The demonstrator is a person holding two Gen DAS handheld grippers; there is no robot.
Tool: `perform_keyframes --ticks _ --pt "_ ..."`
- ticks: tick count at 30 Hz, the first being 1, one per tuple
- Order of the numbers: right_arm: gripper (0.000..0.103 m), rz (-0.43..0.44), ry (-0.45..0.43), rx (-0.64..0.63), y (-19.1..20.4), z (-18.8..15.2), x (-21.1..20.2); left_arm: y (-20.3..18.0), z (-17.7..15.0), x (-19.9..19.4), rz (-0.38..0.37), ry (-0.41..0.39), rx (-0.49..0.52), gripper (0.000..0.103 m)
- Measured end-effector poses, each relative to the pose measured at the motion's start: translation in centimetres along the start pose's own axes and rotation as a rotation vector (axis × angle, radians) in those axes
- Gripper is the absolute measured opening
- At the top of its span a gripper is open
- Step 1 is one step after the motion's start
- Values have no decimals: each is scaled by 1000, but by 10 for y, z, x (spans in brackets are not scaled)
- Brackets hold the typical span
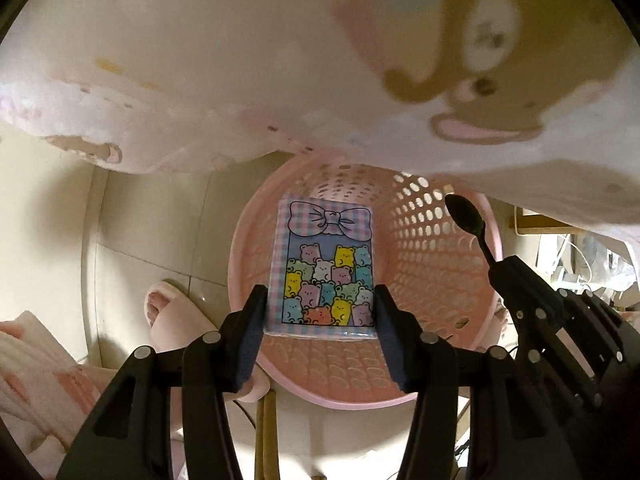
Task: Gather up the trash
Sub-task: 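Carry the tissue box and spoon down over the pink basket with both grippers, then open both grippers to drop the tissue box and spoon into the basket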
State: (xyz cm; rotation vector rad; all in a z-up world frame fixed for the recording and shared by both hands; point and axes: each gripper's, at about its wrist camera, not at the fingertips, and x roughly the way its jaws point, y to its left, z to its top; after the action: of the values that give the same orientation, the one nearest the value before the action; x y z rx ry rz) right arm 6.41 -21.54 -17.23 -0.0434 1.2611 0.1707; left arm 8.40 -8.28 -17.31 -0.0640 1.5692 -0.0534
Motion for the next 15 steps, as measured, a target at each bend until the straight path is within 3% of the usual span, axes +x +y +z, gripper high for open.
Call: perform_keyframes --ticks 15 --pt "7 38 102 125 -23 -5 39 10 3 34 -32 120 -51 52"
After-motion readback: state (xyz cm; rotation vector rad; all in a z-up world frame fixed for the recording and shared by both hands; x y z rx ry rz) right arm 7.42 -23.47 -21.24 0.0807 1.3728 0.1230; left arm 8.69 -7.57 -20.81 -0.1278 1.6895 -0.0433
